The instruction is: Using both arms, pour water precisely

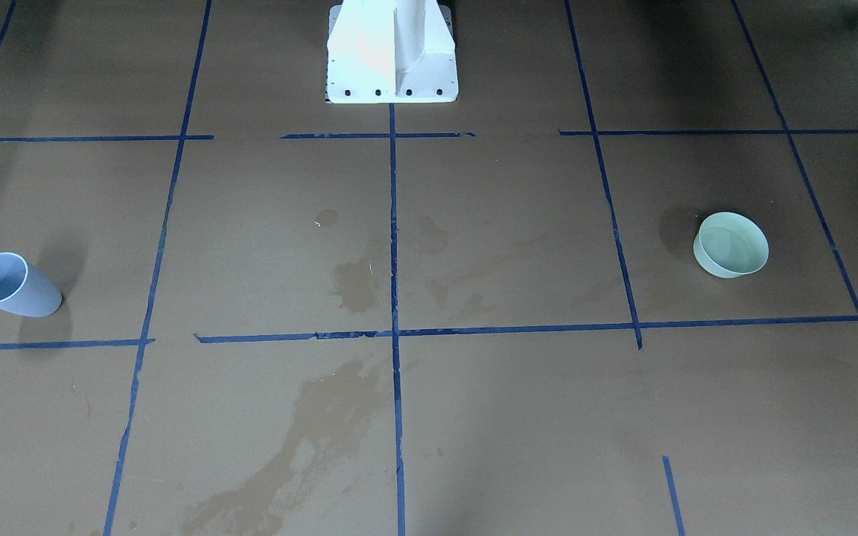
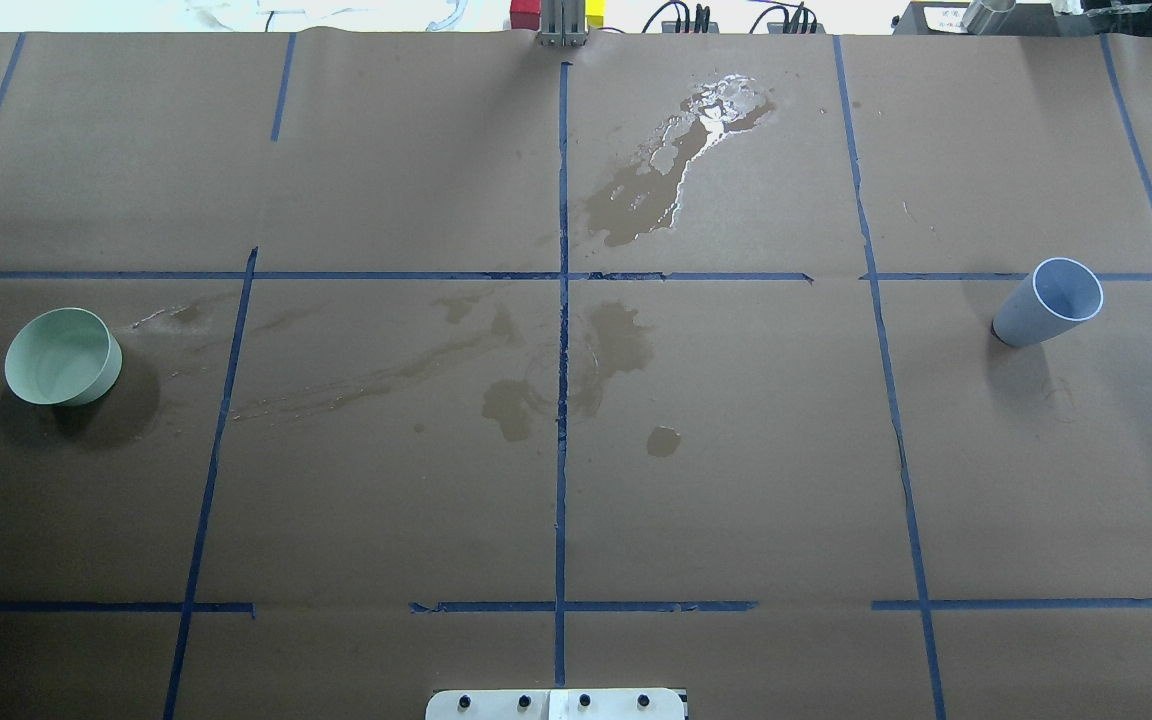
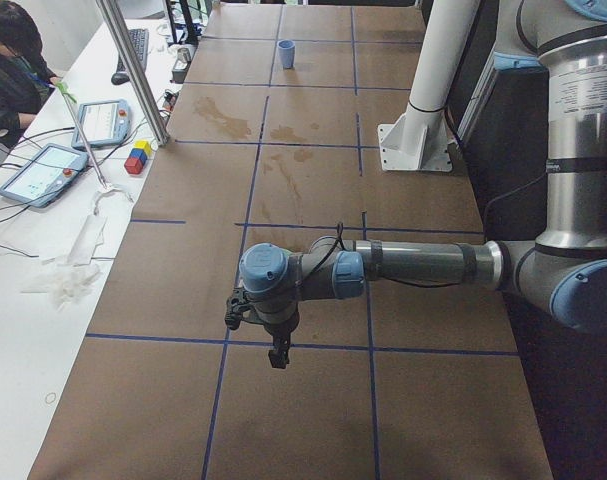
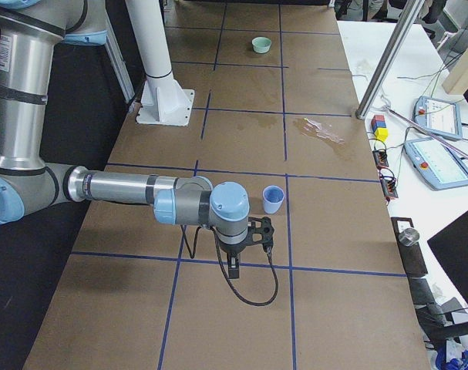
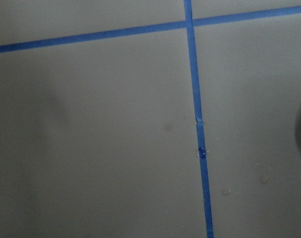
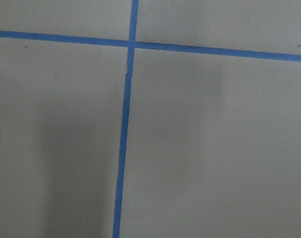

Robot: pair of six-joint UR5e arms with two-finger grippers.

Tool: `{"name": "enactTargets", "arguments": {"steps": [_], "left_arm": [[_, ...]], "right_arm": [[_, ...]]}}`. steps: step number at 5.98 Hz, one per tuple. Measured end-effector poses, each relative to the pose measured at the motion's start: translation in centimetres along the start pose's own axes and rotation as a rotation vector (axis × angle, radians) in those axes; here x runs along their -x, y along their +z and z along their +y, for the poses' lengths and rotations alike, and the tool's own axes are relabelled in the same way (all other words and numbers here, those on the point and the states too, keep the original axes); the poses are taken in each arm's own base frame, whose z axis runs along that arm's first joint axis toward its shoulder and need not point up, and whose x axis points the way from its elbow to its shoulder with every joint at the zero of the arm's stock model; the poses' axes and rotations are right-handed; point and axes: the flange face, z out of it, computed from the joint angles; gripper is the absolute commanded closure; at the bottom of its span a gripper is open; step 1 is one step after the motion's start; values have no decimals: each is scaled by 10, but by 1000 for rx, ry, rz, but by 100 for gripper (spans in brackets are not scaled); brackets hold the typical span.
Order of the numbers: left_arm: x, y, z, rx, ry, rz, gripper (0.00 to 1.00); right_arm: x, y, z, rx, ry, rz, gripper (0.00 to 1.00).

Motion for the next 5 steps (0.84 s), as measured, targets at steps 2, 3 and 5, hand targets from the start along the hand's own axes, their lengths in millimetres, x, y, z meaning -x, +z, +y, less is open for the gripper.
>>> {"name": "enactTargets", "arguments": {"steps": [2, 3, 5], "left_arm": [[-5, -6, -2, -16, 17, -9, 0], [-5, -6, -2, -17, 20, -7, 0], [-5, -6, -2, -17, 21, -3, 0]], "right_arm": [[0, 3, 0, 6, -2, 0, 0], [-1, 4, 0, 9, 0, 0, 0], [-1, 5, 1, 10, 0, 0, 0]]}}
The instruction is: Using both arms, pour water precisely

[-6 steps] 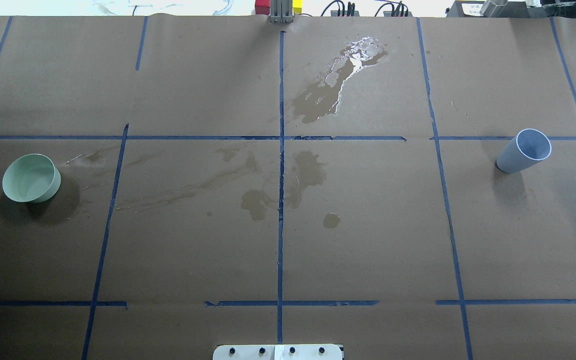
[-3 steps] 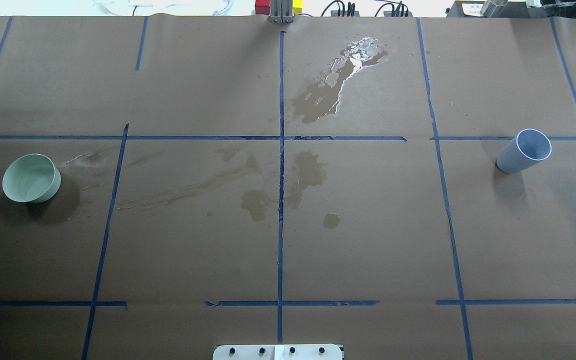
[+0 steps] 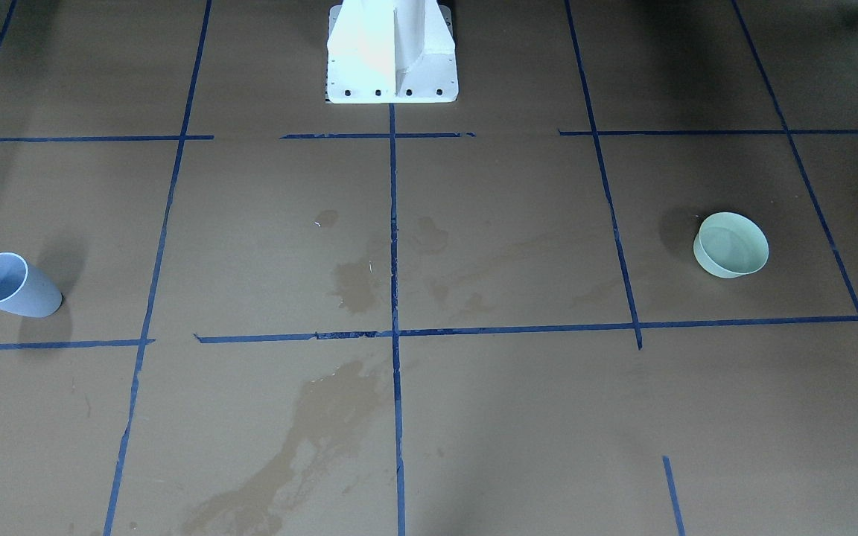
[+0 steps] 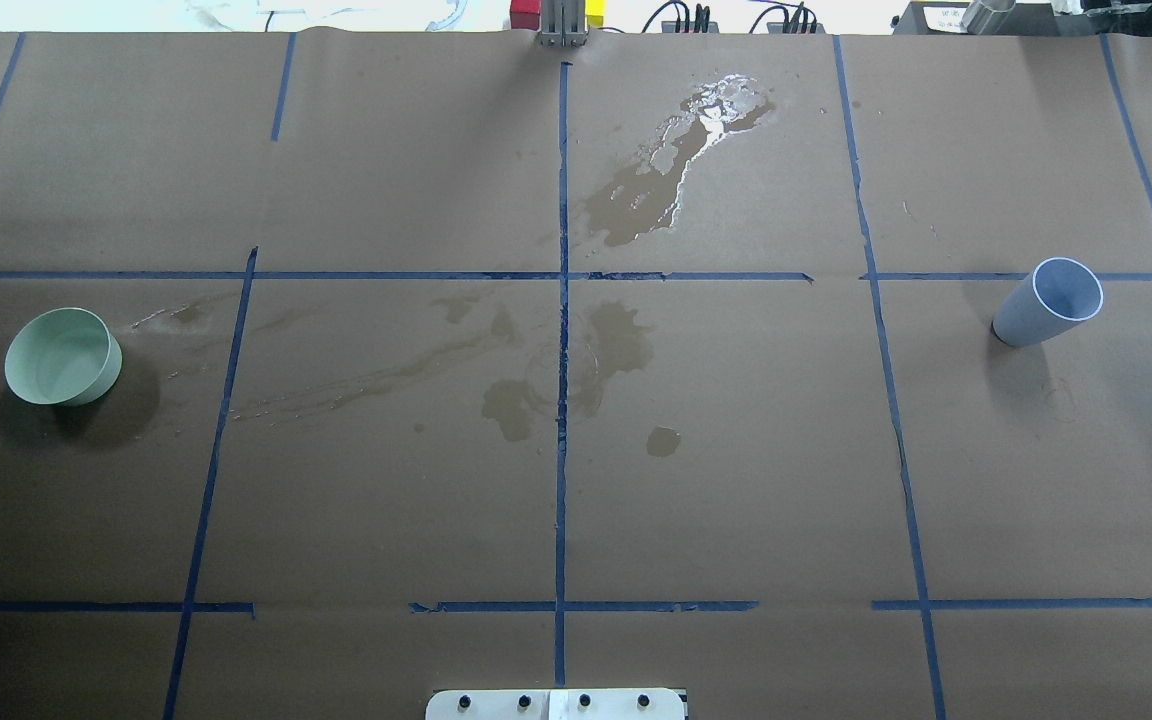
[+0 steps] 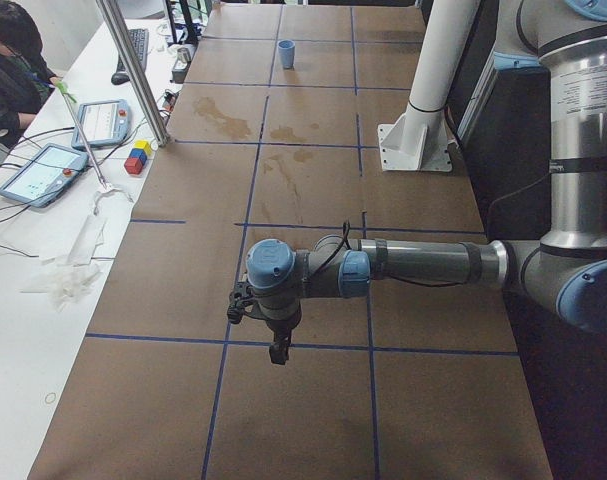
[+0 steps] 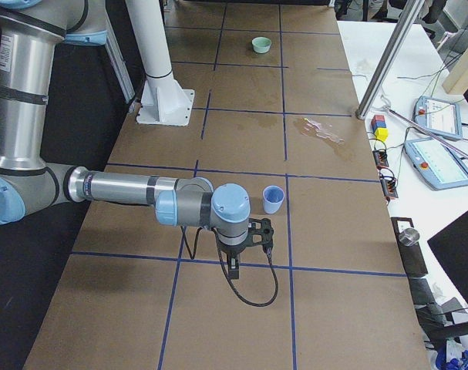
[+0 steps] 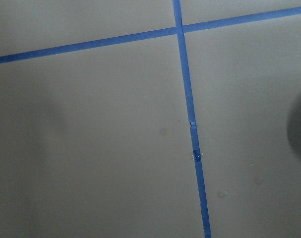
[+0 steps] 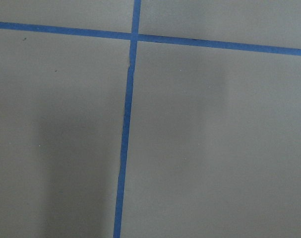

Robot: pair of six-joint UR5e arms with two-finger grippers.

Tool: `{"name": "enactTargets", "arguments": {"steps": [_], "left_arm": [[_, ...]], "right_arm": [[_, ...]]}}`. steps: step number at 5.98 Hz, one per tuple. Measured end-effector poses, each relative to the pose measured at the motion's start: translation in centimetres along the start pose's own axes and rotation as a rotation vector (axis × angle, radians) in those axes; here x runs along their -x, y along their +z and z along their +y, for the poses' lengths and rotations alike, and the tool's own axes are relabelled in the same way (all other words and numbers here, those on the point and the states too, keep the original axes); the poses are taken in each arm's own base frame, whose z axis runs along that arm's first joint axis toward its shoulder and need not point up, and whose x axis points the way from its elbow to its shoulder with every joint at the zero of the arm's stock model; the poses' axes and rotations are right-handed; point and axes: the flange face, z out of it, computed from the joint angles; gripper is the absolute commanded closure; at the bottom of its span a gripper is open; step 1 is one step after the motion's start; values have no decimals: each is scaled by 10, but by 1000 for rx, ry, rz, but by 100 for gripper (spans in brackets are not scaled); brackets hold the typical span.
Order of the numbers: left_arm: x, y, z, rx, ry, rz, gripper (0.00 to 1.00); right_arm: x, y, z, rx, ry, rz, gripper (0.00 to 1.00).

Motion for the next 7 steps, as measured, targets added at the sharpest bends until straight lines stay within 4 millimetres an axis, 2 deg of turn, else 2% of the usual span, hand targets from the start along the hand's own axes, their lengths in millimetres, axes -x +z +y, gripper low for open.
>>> {"name": "enactTargets", "arguments": {"steps": [7], "left_arm": [[-1, -1, 0, -1, 3, 0, 0]], "right_arm": [[0, 0, -1, -9, -7, 2, 0]]}}
